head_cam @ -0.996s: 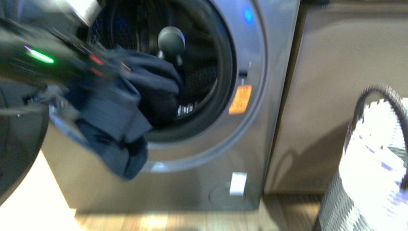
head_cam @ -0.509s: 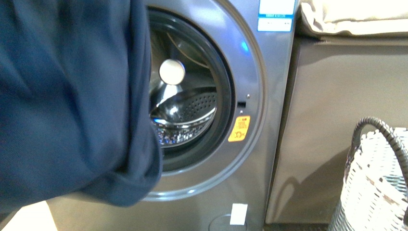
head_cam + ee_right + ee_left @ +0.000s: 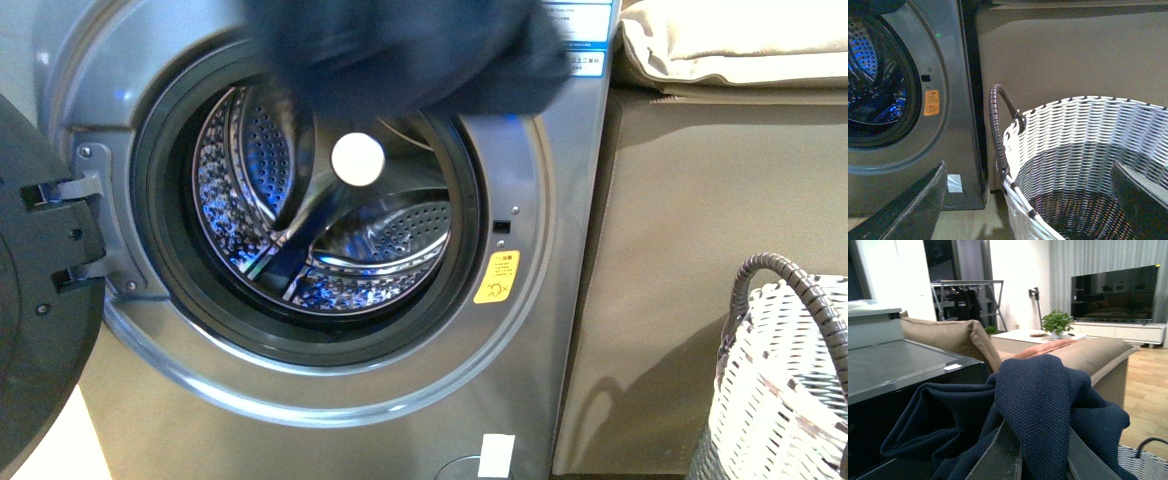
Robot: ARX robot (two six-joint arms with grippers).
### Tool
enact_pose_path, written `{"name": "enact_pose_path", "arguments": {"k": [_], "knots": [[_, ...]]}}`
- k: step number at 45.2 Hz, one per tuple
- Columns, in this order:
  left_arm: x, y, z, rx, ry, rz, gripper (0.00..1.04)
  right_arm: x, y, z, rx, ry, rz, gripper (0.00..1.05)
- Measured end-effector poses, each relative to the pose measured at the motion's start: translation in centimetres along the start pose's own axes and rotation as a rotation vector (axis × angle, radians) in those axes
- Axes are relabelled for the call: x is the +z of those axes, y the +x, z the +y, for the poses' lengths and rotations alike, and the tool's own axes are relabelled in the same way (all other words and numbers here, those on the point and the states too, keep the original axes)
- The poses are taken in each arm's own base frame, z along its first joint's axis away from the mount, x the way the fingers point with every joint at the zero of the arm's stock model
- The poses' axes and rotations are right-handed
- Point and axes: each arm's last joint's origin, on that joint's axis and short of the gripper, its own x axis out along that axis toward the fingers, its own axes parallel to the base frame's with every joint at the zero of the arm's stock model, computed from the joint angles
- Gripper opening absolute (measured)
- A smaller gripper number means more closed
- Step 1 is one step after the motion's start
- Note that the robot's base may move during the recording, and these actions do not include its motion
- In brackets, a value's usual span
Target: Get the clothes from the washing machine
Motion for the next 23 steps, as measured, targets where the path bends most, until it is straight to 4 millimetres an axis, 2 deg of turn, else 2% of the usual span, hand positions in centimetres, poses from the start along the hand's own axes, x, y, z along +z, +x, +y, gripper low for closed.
{"name": "enact_pose_path", "arguments": {"k": [6, 9, 16, 23], "knots": [[-0.4, 1.6, -2.3, -0.071, -0.029, 0.018, 0.08, 0.0, 0.0, 0.0, 0.000, 0.000, 0.000, 0.97], [-0.7, 2.4, -2.9, -0.092, -0.039, 0.035, 0.08, 0.0, 0.0, 0.0, 0.000, 0.000, 0.000, 0.97], [-1.6, 3.2, -3.2, -0.112, -0.048, 0.068, 0.07, 0.0, 0.0, 0.0, 0.000, 0.000, 0.000, 0.97], [-1.5, 3.3, -3.2, -0.109, -0.047, 0.065, 0.07, 0.0, 0.0, 0.0, 0.000, 0.000, 0.000, 0.97]]}}
